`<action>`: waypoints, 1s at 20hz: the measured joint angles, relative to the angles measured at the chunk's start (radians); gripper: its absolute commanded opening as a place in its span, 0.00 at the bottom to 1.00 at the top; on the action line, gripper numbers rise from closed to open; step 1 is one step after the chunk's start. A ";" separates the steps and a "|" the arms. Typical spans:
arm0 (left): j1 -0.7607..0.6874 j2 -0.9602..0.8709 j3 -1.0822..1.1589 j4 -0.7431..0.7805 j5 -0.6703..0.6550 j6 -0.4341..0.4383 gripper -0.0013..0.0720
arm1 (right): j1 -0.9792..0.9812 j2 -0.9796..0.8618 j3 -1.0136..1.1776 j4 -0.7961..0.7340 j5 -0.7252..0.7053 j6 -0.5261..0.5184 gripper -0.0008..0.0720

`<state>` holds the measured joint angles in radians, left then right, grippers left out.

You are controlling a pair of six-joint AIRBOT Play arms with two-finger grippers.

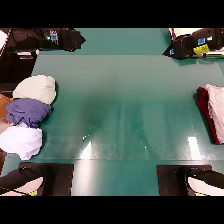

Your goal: Fold the shirts.

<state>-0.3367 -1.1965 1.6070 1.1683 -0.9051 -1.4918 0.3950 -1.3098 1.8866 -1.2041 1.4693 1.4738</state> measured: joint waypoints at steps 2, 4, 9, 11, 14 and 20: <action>0.000 0.000 0.000 0.000 0.000 0.000 0.05 | 0.003 0.000 0.000 0.000 0.000 -0.001 0.04; 0.000 0.000 0.000 0.000 0.000 0.000 0.05 | 0.005 0.000 0.000 -0.001 0.000 -0.001 0.04; 0.000 0.000 0.000 0.000 0.000 0.000 0.05 | 0.005 0.000 0.000 -0.001 0.000 -0.002 0.04; 0.000 0.000 0.000 0.000 0.000 0.000 0.05 | 0.005 0.000 0.000 -0.001 0.000 -0.002 0.04; 0.000 0.000 0.000 0.002 0.008 0.001 0.30 | 0.005 0.000 0.000 -0.001 0.000 -0.002 0.04; 0.038 -0.031 -0.002 0.320 -0.007 -0.078 0.70 | 0.005 0.000 0.000 -0.001 -0.001 -0.002 0.04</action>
<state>-0.2989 -1.2278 1.6054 1.4879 -0.9123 -1.5696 0.4004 -1.3098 1.8866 -1.2053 1.4685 1.4723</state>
